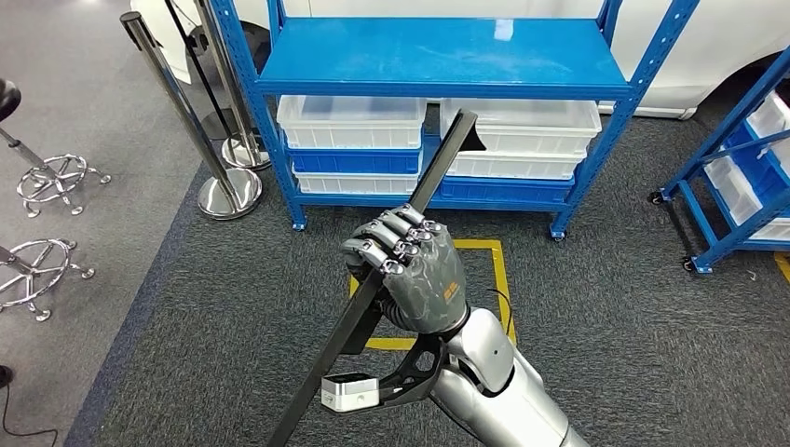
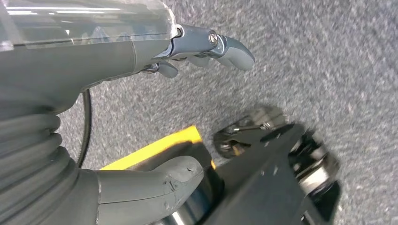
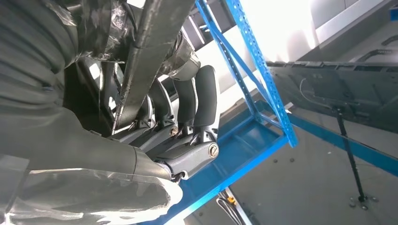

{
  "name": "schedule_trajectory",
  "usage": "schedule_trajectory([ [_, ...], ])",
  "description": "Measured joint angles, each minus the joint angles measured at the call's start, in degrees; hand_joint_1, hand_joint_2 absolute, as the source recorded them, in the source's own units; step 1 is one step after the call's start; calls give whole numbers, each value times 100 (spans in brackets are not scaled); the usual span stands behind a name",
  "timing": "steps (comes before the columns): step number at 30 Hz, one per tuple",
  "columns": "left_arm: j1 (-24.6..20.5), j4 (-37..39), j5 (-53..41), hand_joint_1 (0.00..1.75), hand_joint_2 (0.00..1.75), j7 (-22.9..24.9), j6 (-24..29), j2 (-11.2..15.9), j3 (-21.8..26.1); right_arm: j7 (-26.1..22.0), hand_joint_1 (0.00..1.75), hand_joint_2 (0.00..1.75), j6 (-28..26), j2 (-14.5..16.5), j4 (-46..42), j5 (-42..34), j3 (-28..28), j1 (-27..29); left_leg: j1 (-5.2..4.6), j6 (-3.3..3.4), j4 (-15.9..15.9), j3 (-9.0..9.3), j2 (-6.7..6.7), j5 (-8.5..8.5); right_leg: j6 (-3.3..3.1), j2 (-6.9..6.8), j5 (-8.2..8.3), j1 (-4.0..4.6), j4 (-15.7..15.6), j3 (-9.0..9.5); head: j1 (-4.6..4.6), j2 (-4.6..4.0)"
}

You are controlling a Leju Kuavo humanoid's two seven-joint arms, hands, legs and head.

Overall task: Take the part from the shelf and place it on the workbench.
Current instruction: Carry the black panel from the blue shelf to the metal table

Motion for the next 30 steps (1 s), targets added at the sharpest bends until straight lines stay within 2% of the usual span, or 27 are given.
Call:
schedule_trajectory([
  [1,1,1,0,0,175,0,0,-1,-1,0,175,175,0,3,1,1,0,3,18,-27,324,-86,1,-171,3,0,46,0,3,-66,0,0],
  [2,2,1,0,0,175,-1,0,-2,-1,0,175,175,1,3,1,1,0,6,36,-50,516,-101,2,-240,11,0,91,-1,8,-131,-1,0],
  [3,3,1,0,0,175,-1,0,-2,-1,0,175,175,1,3,2,2,0,8,53,-70,504,-11,3,-201,24,0,133,-5,15,-193,-1,0],
  [4,2,1,0,0,175,-1,0,-2,-1,0,175,175,0,3,2,1,0,10,70,-84,282,188,3,-87,42,2,171,-12,26,-250,-1,0],
  [5,0,0,0,0,175,0,1,-1,0,0,175,175,0,4,2,1,0,10,85,-92,-111,480,2,34,66,4,205,-18,43,-296,-1,0],
  [6,-5,0,0,0,175,1,1,-1,-1,0,175,175,-1,5,-1,2,0,9,86,-82,-508,759,-4,108,96,5,234,-20,61,-338,-1,0],
  [7,-9,-1,0,0,175,-1,1,-1,0,1,175,175,-1,9,-4,2,1,8,76,-54,-796,947,-16,162,131,6,261,-19,73,-361,-1,0],
  [8,-10,-1,0,0,175,-3,1,-1,0,1,175,175,-1,13,-7,3,1,4,62,-18,-975,1045,-28,166,170,6,288,-17,84,-375,-1,0],
  [11,-5,-1,2,0,175,-8,0,-1,1,3,175,175,-1,20,-11,4,2,-6,41,127,-1045,995,-34,221,294,10,363,-23,78,-390,2,0],
  [12,-8,-1,2,0,175,-8,0,-1,1,8,175,175,-1,20,-11,3,2,-10,45,179,-1062,977,-24,269,325,14,298,-29,134,-423,5,0],
  [13,-13,-1,2,0,175,-8,0,-2,1,15,175,175,-1,19,-11,2,2,-13,51,235,-1085,949,-12,321,346,19,145,-32,287,-491,7,0],
  [16,-16,-1,2,0,175,-8,0,-3,1,39,175,175,-1,11,-8,-1,3,-17,15,324,-1085,784,8,460,375,26,-566,-37,1265,-837,8,0],
  [17,-13,-1,2,0,175,-8,0,-3,1,43,175,175,-1,7,-7,-1,3,-16,-2,328,-1073,718,11,500,377,26,-671,-36,1515,-888,8,0],
  [18,-10,-1,2,0,175,-8,0,-3,1,45,175,175,-1,3,-7,-1,4,-15,-17,328,-1057,654,13,536,369,25,-661,-33,1575,-841,7,0],
  [19,-9,-1,2,0,175,-8,0,-3,1,45,175,175,-1,2,-7,-1,4,-16,-28,325,-1038,595,13,566,350,25,-560,-25,1407,-673,8,0],
  [21,-9,0,1,0,175,-8,0,-7,1,46,175,175,-1,1,-8,0,6,-22,-42,303,-997,510,11,613,275,23,-356,8,657,-130,6,0],
  [22,-9,0,2,0,175,-9,0,-10,1,46,175,175,-1,2,-9,0,8,-26,-46,280,-983,487,10,636,237,22,-286,34,349,70,6,0],
  [23,-10,0,2,0,175,-9,0,-14,1,46,175,175,-1,2,-9,0,9,-32,-47,251,-974,477,11,658,200,21,-267,58,153,186,4,0],
  [25,-16,-1,2,0,175,-10,0,-18,1,46,175,175,0,3,-9,0,13,-42,-45,181,-984,473,13,713,142,22,-219,89,80,191,5,0],
  [27,-19,-1,1,0,175,-10,0,-19,1,46,175,175,1,4,-9,0,15,-52,-36,119,-935,434,5,680,68,10,-148,57,18,166,7,0],
  [28,-16,-1,1,0,175,-10,0,-19,1,46,175,175,1,6,-9,1,15,-58,-29,92,-806,372,-2,552,28,1,-97,38,-8,134,6,0],
  [30,-12,1,0,0,175,-10,-2,-19,1,46,175,175,2,10,-5,2,16,-65,-5,36,-213,135,-13,91,-19,-9,0,26,-27,30,3,0],
])
